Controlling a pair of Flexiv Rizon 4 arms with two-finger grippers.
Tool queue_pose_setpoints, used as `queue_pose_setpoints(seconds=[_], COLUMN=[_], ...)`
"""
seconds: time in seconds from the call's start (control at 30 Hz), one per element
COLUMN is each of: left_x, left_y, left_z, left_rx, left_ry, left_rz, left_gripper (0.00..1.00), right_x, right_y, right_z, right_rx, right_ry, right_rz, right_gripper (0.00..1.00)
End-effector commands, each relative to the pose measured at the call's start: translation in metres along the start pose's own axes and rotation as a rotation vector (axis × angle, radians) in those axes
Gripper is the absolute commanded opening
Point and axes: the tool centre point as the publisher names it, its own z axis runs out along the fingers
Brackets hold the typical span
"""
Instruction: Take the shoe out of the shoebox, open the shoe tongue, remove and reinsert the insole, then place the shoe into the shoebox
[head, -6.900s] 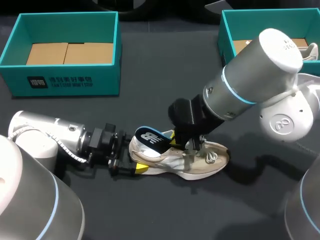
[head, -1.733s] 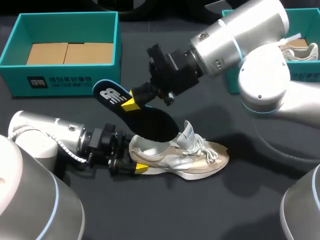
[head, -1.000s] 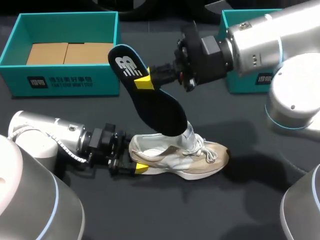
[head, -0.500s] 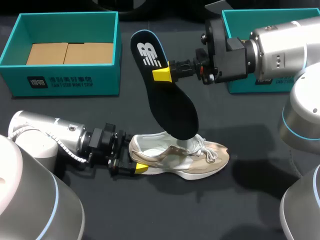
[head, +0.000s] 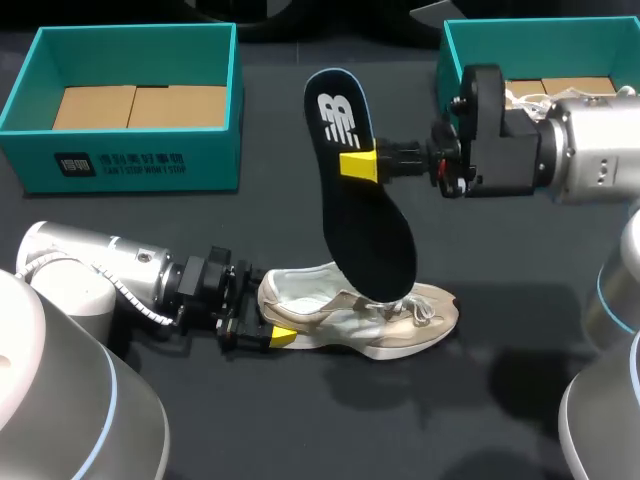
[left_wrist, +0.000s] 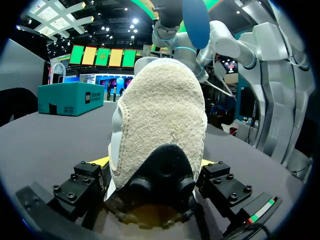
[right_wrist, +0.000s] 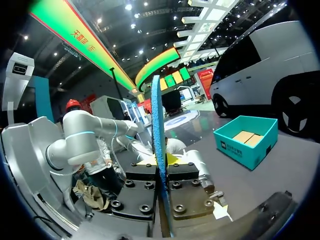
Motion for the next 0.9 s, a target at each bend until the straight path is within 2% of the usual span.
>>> queue_pose_setpoints(seconds=[0.03, 0.33, 0.53, 0.9], left_x=[0.0, 0.0, 0.0, 0.0], left_y=[0.002, 0.002, 0.002, 0.002], left_z=[0.001, 0.001, 0.001, 0.001], left_rx=[0.001, 0.001, 0.001, 0.001], left_ry=[-0.001, -0.001, -0.001, -0.001], left_rz=[0.0, 0.0, 0.0, 0.0], left_gripper=[0.0, 0.0, 0.0, 0.0], right_x=[0.008, 0.017, 0.025, 0.025], right_y=[-0.009, -0.014, -0.015, -0.015], right_z=[-0.019, -0.038, -0.05, -0.05], right_rx=[-0.017, 0.008, -0.016, -0.016], right_ry=[-0.01, -0.017, -0.044, -0.044], right_rz=[0.031, 0.068, 0.061, 0.061], right_gripper=[0.0, 0.0, 0.0, 0.0])
